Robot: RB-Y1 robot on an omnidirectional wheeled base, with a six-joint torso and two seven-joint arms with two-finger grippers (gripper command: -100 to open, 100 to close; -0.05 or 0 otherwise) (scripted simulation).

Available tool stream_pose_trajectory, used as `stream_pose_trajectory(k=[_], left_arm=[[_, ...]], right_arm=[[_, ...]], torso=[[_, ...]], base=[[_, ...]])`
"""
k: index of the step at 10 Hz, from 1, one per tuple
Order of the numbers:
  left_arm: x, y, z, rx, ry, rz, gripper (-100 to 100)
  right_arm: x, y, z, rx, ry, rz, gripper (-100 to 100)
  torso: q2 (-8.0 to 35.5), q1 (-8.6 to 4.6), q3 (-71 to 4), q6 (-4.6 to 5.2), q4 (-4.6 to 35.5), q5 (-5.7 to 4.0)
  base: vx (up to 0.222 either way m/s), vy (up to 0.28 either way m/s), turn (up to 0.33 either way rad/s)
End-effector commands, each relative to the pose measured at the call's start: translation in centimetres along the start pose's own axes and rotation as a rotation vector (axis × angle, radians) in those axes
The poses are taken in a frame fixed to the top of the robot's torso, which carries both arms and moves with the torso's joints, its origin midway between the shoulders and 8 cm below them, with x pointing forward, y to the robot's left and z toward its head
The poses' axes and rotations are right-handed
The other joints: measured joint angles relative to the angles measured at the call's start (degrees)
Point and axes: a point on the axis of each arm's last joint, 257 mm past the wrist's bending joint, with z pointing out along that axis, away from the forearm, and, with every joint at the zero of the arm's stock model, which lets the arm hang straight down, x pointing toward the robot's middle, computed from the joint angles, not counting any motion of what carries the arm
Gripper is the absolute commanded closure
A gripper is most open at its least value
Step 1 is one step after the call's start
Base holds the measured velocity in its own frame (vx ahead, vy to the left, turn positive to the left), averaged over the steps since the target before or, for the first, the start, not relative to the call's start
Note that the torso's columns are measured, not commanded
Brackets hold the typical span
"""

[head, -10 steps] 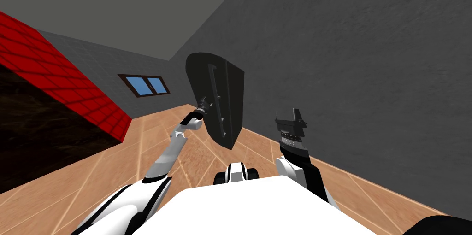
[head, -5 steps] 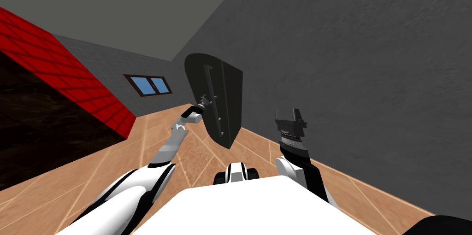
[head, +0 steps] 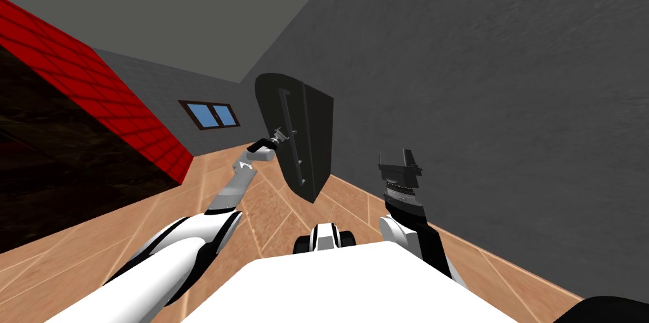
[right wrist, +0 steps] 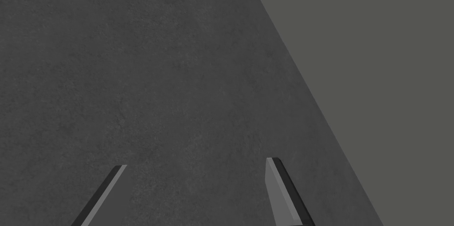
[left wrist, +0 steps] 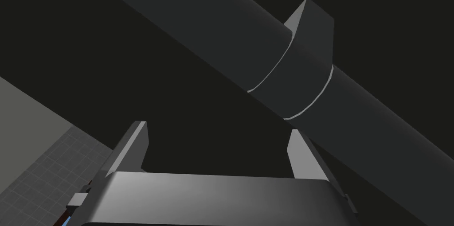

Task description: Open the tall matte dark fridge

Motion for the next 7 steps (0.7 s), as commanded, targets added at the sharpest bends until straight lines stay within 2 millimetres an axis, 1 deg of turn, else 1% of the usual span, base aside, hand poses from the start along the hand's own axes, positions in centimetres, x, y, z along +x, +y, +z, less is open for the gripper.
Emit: stream_pose_trajectory(k=[1,2,3,4,5,6,7], left_arm=[[-0.8,-1.5,1.4,-0.025,-0.041,-0.047,-100],[0.4,-2.5,1.8,-0.01,-0.023,-0.047,-100],[0.4,-2.5,1.8,-0.01,-0.023,-0.047,-100],[-1.2,-2.8,2.2,-0.035,-0.069,-0.077,-100],[-0.1,-3.8,2.6,-0.022,-0.051,-0.077,-100],[-0.1,-3.8,2.6,-0.022,-0.051,-0.077,-100],[-1.3,-4.4,3.0,-0.041,-0.092,-0.107,-100]], right_arm=[[0.0,0.0,0.0,0.0,0.0,0.0,0],[0.0,0.0,0.0,0.0,0.0,0.0,0],[0.0,0.0,0.0,0.0,0.0,0.0,0],[0.0,0.0,0.0,0.0,0.0,0.0,0],[0.0,0.0,0.0,0.0,0.0,0.0,0],[0.0,0.0,0.0,0.0,0.0,0.0,0],[0.0,0.0,0.0,0.0,0.0,0.0,0]], torso=[[0.04,-0.07,0.03,0.15,0.11,-0.09],[0.07,-0.13,0.05,0.05,0.08,-0.08],[0.18,-0.17,0.12,0.19,0.21,-0.16],[0.25,-0.24,0.17,0.25,0.27,-0.21],[0.25,-0.39,0.16,0.17,0.2,-0.21],[0.34,-0.49,0.23,0.27,0.31,-0.3],[0.32,-0.49,0.21,0.41,0.36,-0.36]], base=[[-0.03,-0.101,0.026],[-0.037,-0.084,0.05],[-0.013,-0.036,0.018],[-0.019,-0.079,0.017],[-0.025,-0.087,0.038],[-0.007,-0.031,0.023],[-0.017,-0.066,0.018]])
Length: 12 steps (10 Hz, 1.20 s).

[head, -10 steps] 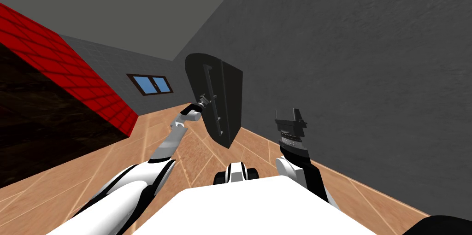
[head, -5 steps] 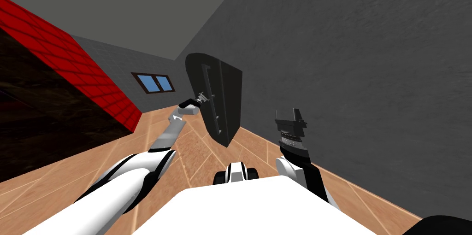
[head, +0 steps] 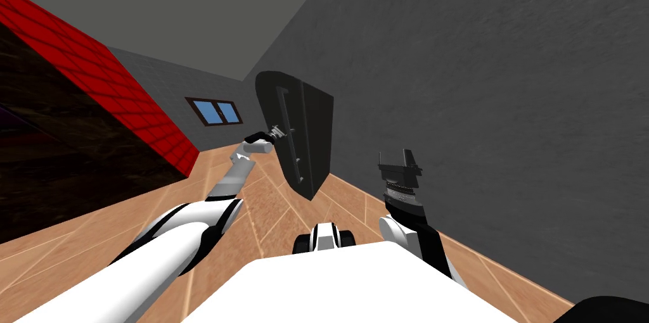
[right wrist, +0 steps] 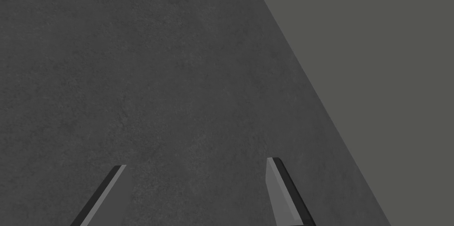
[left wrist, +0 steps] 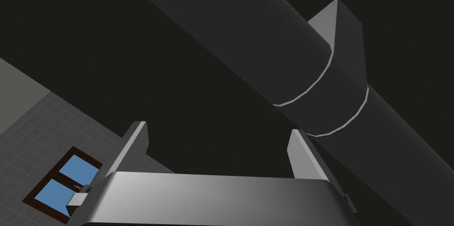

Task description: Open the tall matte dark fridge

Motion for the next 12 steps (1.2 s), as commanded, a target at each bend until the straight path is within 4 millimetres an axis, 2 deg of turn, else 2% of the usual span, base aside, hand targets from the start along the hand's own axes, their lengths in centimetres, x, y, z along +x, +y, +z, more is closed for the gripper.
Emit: stream_pose_trajectory(k=[1,3,4,5,6,7,8,9,10,12], left_arm=[[1.3,-2.3,0.7,0.005,0.003,-0.037,-100],[1.3,-2.3,0.7,0.005,0.003,-0.037,-100],[-0.1,-2.8,1.1,-0.014,-0.04,-0.066,-100],[1.1,-3.6,1.2,-0.003,-0.023,-0.067,-100],[0.0,-4.4,1.5,-0.017,-0.06,-0.097,-100],[0.8,-5.0,1.6,-0.009,-0.048,-0.098,-100],[-0.2,-5.6,1.8,-0.021,-0.083,-0.127,-100],[0.6,-6.2,1.9,-0.013,-0.071,-0.128,-100],[0.0,-7.1,2.0,-0.022,-0.099,-0.156,-100],[0.3,-8.5,2.1,-0.02,-0.11,-0.185,-100]], right_arm=[[0.0,0.0,0.0,0.0,0.0,0.0,0],[0.0,0.0,0.0,0.0,0.0,0.0,0],[0.0,0.0,0.0,0.0,0.0,0.0,0],[0.0,0.0,0.0,0.0,0.0,0.0,0],[0.0,0.0,0.0,0.0,0.0,0.0,0],[0.0,0.0,0.0,0.0,0.0,0.0,0],[0.0,0.0,0.0,0.0,0.0,0.0,0],[0.0,0.0,0.0,0.0,0.0,0.0,0],[0.0,0.0,0.0,0.0,0.0,0.0,0],[0.0,0.0,0.0,0.0,0.0,0.0,0]], torso=[[0.0,-0.11,-0.01,-0.12,-0.04,0.01],[0.2,-0.13,0.14,-0.02,0.07,-0.05],[0.16,-0.12,0.11,-0.01,0.08,-0.06],[0.11,-0.14,0.07,-0.16,-0.02,0.0],[0.12,-0.21,0.09,-0.09,0.05,-0.06],[0.19,-0.29,0.14,-0.1,0.07,-0.1],[0.3,-0.25,0.21,-0.03,0.17,-0.14],[0.42,-0.37,0.29,0.0,0.21,-0.18],[0.56,-0.5,0.4,0.07,0.32,-0.29],[0.6,-0.6,0.42,0.11,0.35,-0.35]], base=[[-0.022,-0.07,0.029],[-0.006,-0.014,0.003],[-0.016,-0.046,0.016],[-0.027,-0.082,0.046],[-0.028,-0.107,0.043],[-0.021,-0.081,0.031],[-0.035,-0.092,0.034],[-0.029,-0.078,0.039],[-0.017,-0.069,0.035],[-0.029,-0.063,0.014]])
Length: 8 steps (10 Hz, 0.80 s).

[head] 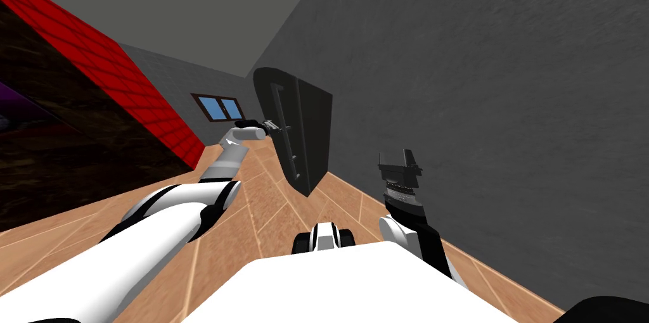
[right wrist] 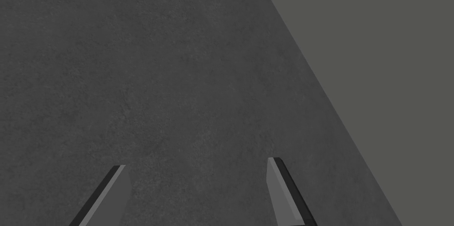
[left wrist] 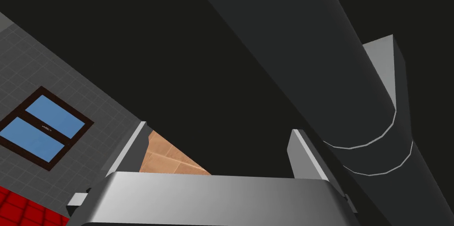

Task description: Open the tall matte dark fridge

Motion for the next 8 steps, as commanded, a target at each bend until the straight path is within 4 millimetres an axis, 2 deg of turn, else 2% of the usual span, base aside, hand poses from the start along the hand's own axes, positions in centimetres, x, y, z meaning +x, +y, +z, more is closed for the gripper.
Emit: stream_pose_trajectory(k=[1,2,3,4,8], left_arm=[[2.4,-2.0,-0.3,0.01,0.025,-0.037,-100],[2.5,-3.1,-0.3,0.008,0.01,-0.062,-100],[2.5,-3.1,-0.3,0.008,0.01,-0.062,-100],[2.6,-4.0,-0.4,0.006,-0.004,-0.085,-100],[2.7,-5.5,-0.6,0.005,-0.023,-0.122,-100]], right_arm=[[0.0,0.0,0.0,0.0,0.0,0.0,0],[0.0,0.0,0.0,0.0,0.0,0.0,0],[0.0,0.0,0.0,0.0,0.0,0.0,0],[0.0,0.0,0.0,0.0,0.0,0.0,0],[0.0,0.0,0.0,0.0,0.0,0.0,0]], torso=[[0.05,-0.02,0.04,-0.07,-0.01,0.02],[0.03,0.03,0.04,-0.09,-0.03,0.04],[0.02,-0.04,0.03,-0.09,-0.03,0.02],[0.08,-0.07,0.08,-0.01,0.04,-0.05],[0.27,-0.21,0.23,-0.03,0.05,-0.09]], base=[[-0.02,-0.056,0.019],[-0.011,-0.077,0.036],[-0.003,-0.057,0.027],[-0.021,-0.054,0.017],[-0.015,-0.037,0.017]])
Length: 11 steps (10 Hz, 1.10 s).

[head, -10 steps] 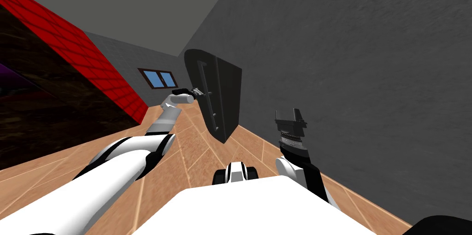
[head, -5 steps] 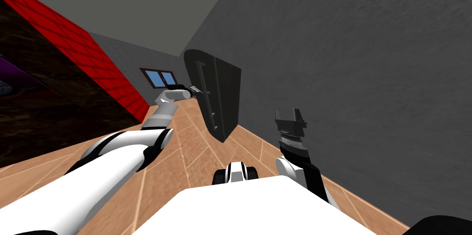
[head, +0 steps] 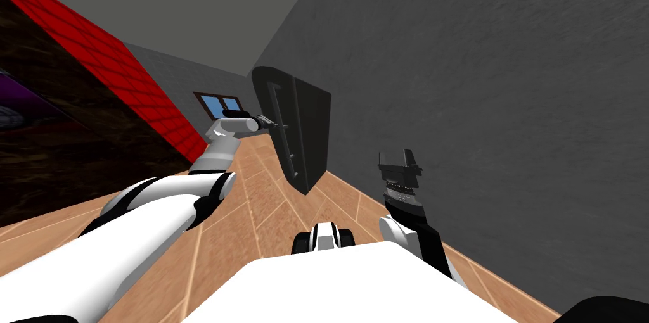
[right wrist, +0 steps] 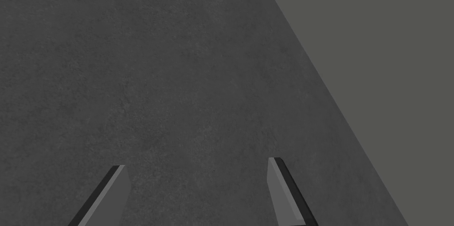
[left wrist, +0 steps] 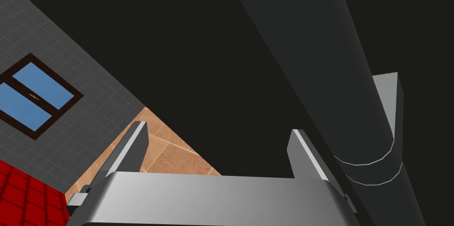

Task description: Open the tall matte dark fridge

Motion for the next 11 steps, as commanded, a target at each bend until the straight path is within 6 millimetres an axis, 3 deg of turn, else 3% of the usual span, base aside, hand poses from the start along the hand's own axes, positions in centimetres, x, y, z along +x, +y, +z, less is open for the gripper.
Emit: stream_pose_trajectory(k=[1,6,8,10,11], left_arm=[[2.1,-0.6,-0.1,0.001,0.029,-0.026,-100],[2.3,-1.5,-0.3,0.001,0.019,-0.046,-100],[-1.3,-0.9,0.3,0.001,-0.031,-0.065,-100],[-1.7,-0.8,0.4,-0.001,-0.038,-0.066,-100],[-0.4,-1.3,0.0,0.002,-0.029,-0.04,100]], right_arm=[[0.0,0.0,0.0,0.0,0.0,0.0,0],[0.0,0.0,0.0,0.0,0.0,0.0,0],[0.0,0.0,0.0,0.0,0.0,0.0,0],[0.0,0.0,0.0,0.0,0.0,0.0,0],[0.0,0.0,0.0,0.0,0.0,0.0,0]], torso=[[-0.01,0.02,-0.01,-0.02,0.0,0.01],[-0.02,0.03,0.0,0.03,-0.09,0.03],[-0.25,0.32,-0.17,-0.2,-0.23,0.2],[-1.24,1.71,-0.87,-0.62,-0.81,0.92],[-1.36,1.8,-0.97,-0.74,-0.94,1.05]], base=[[-0.016,-0.028,-0.005],[-0.002,-0.015,0.006],[0.045,0.049,0.057],[0.06,0.089,0.006],[-0.071,-0.065,-0.052]])
